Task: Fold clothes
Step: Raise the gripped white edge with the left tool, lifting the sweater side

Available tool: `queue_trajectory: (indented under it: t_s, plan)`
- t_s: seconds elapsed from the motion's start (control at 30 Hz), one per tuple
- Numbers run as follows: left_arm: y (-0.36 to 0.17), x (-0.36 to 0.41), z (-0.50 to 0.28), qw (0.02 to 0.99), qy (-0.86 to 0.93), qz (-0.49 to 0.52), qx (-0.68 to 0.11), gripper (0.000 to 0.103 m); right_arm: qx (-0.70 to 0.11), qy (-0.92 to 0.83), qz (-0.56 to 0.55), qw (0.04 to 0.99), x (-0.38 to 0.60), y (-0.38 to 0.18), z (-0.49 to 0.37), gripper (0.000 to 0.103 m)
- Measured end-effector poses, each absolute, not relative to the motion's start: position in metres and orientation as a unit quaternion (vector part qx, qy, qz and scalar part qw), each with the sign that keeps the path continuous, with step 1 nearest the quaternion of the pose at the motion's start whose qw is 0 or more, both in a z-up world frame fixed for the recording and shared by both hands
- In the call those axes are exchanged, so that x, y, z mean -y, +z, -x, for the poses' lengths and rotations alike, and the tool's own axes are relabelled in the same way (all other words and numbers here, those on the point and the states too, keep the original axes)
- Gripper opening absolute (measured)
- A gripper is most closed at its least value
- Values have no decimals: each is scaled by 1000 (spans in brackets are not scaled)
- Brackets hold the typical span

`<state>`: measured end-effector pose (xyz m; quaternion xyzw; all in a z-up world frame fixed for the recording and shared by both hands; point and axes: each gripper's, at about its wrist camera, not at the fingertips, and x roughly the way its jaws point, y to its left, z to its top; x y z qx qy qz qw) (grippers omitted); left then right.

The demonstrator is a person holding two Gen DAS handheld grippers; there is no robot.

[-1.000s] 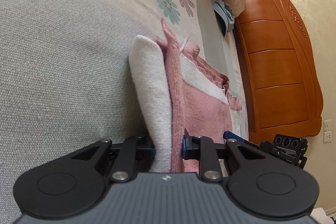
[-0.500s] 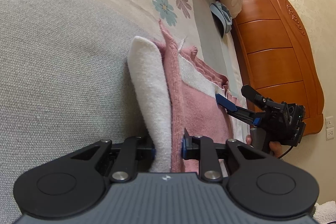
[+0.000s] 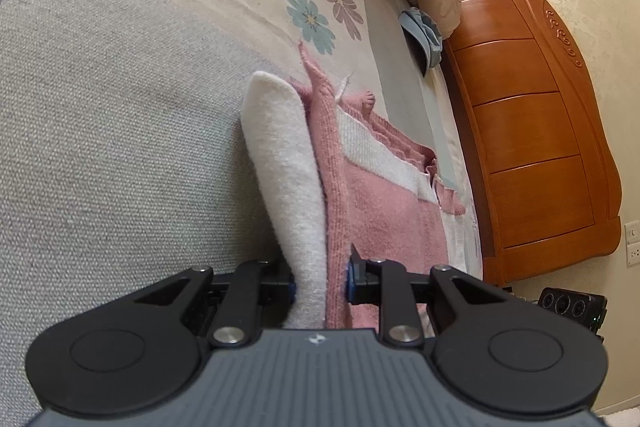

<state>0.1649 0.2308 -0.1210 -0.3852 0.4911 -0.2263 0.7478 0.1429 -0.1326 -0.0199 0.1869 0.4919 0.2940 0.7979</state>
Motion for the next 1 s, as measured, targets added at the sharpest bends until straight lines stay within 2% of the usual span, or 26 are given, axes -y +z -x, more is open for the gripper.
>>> queue_trajectory:
  t_s: [0.3, 0.8, 1.0]
  plan:
    - [-122, -230, -162, 750, -212, 402, -481, 25, -512, 285, -186, 789, 137, -27, -114, 103]
    - [-103, -213, -162, 771, -169, 359, -498, 23, -556, 291, -168, 760, 142, -20, -93, 103]
    - [-89, -202, -161, 780, -142, 340, -506, 24, -533, 282, -163, 781, 158, -5, -100, 103]
